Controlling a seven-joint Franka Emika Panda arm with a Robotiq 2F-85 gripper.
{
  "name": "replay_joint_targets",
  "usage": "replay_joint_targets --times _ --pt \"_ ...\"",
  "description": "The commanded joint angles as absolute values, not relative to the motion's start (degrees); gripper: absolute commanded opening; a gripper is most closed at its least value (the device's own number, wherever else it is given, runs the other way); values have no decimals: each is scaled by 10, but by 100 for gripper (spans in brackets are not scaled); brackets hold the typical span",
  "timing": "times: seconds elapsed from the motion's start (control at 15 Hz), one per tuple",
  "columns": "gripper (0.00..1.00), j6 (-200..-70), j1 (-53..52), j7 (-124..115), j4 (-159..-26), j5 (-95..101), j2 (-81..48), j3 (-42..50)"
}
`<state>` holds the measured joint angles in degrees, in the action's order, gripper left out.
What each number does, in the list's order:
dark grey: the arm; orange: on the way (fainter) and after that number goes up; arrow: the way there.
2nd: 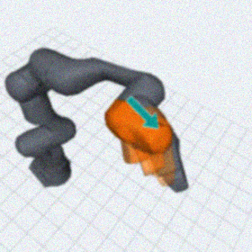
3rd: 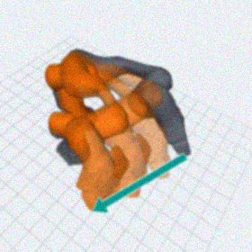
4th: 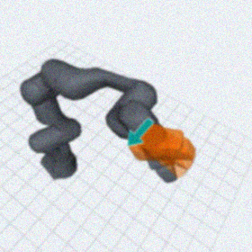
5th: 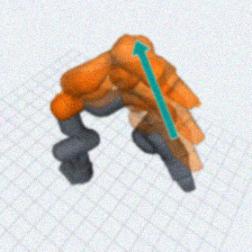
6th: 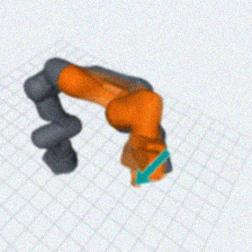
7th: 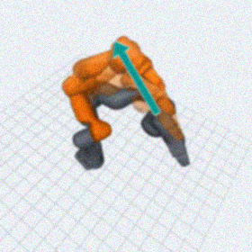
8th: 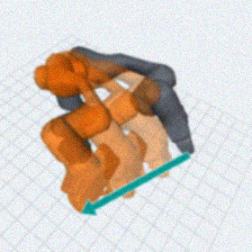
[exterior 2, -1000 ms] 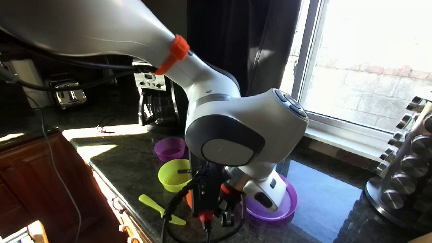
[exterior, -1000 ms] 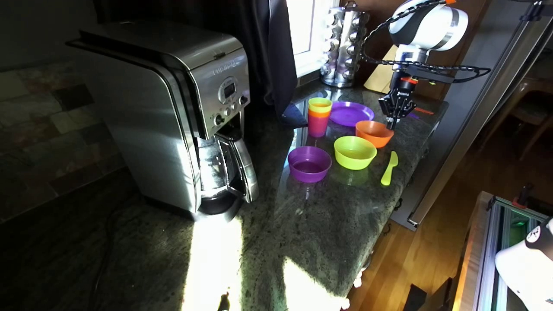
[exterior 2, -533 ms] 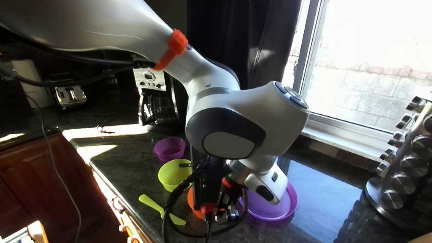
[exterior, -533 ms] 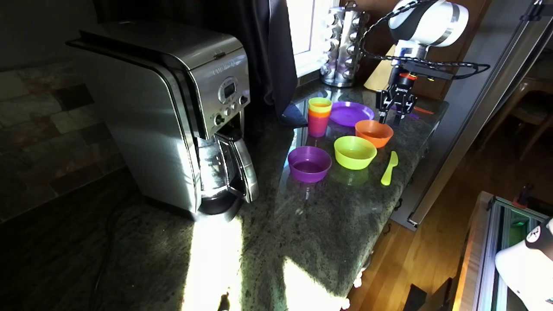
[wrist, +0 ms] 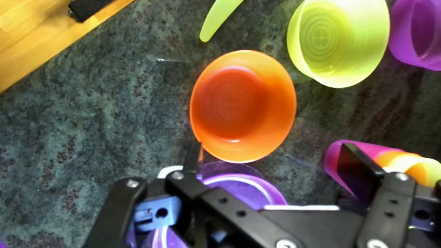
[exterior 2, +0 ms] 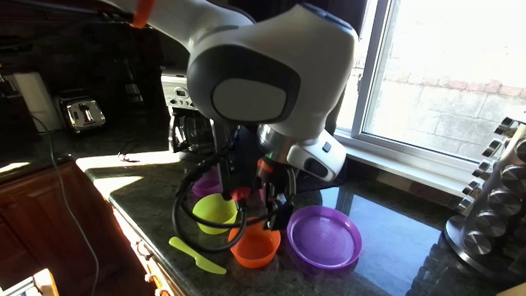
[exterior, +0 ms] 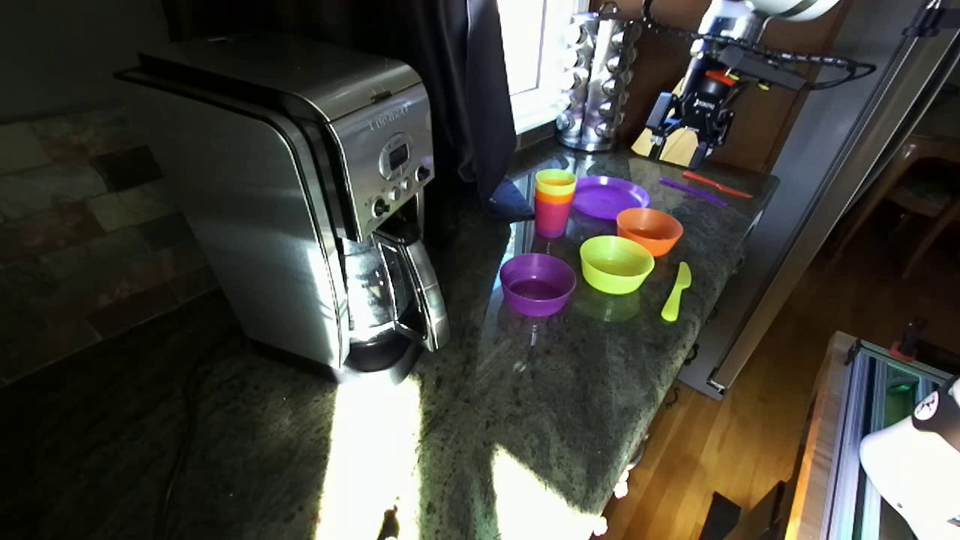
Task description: Unstack the stacked bowls
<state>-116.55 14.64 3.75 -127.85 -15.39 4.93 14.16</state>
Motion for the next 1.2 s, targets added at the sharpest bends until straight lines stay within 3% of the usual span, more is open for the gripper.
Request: replay_joint_targets --times 0.0,0.6,1.13 --pt "100 -1154 134 13 -1318 -127 131 128" --pt "100 -1166 98 34 -1408 -77 280 79" --pt "100 -1177 80 34 -1449 -42 338 54"
